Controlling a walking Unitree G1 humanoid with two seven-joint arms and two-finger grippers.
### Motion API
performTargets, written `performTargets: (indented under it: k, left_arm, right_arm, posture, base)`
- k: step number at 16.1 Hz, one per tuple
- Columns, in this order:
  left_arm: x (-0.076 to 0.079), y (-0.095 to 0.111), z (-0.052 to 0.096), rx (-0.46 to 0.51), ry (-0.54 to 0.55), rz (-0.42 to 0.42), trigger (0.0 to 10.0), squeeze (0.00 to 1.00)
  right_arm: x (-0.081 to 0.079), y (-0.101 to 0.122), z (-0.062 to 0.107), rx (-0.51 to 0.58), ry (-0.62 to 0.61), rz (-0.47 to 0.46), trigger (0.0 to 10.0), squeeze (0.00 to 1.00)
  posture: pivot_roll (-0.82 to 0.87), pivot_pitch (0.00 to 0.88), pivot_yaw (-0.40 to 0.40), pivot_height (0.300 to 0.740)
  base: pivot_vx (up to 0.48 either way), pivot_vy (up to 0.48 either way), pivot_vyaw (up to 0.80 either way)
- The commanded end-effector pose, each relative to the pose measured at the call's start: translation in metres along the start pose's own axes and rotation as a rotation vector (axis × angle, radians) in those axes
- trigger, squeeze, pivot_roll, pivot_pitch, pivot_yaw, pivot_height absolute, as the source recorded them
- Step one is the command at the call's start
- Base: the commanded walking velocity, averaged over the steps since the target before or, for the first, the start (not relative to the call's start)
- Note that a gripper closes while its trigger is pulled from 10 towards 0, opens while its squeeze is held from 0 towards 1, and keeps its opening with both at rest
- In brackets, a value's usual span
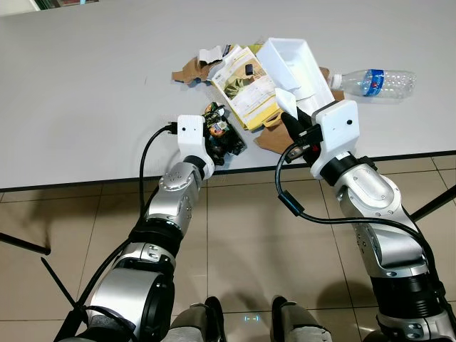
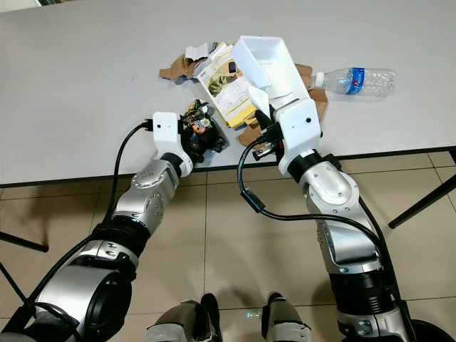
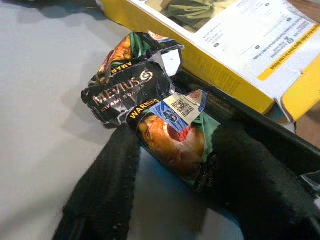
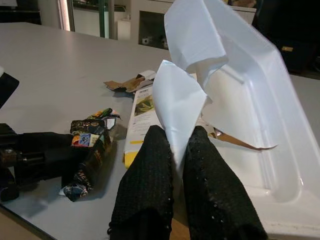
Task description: Picking trash to rubbish bin
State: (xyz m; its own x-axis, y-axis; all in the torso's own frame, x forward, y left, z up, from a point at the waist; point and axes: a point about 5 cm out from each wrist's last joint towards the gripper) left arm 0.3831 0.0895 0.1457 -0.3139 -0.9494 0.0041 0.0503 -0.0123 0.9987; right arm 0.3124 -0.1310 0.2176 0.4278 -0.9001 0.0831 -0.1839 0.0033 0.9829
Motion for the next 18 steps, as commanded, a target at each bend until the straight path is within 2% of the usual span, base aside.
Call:
performTargets:
  k: [1, 13, 16, 18]
  left_arm:
    - [-0.004, -0.049, 0.015, -0.204, 0.02, 0.051, 0.0, 0.0]
    - [-0.007, -0.048, 0.016, -0.174, 0.034, 0.05, 0.0, 0.0]
    - [-0.007, -0.044, 0.016, -0.143, 0.044, 0.047, 0.0, 0.0]
    - [-0.012, -0.039, 0.016, -0.1, 0.07, 0.011, 0.0, 0.0]
  right_arm:
    - [-0.004, -0.001, 0.002, -0.01, 0.01, -0.002, 10.0, 0.0]
    - [-0.005, -0.002, 0.0, -0.012, 0.014, -0.007, 10.0, 0.0]
    - [-0.005, -0.002, -0.001, -0.013, 0.016, -0.007, 10.0, 0.0]
    - [-0.006, -0.002, -0.002, -0.013, 0.019, -0.008, 10.0, 0.0]
  posture:
    - [-0.19, 0.249, 0.137, 0.74]
    - [-0.19, 0.256, 0.13, 0.74]
    - [-0.19, 0.253, 0.123, 0.74]
    - [-0.18, 0.249, 0.118, 0.74]
  base:
    - [0.0, 0.0, 0.0]
    - [0.0, 0.0, 0.0]
    - [0.0, 0.0, 0.0]
    - [0.0, 0.0, 0.0]
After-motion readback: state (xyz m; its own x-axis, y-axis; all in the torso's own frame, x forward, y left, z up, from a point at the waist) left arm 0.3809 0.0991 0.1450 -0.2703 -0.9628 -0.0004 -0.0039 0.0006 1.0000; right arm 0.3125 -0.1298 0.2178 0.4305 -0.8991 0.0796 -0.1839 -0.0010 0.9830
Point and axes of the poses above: a point about 5 cm out from each wrist's last joint towards the gripper, its own z axis pointing back from the gripper into the wrist, its own y axis along the axis of the wrist's last joint, x = y × z, and after that the axes turned 11 degrees about -z, right-handed
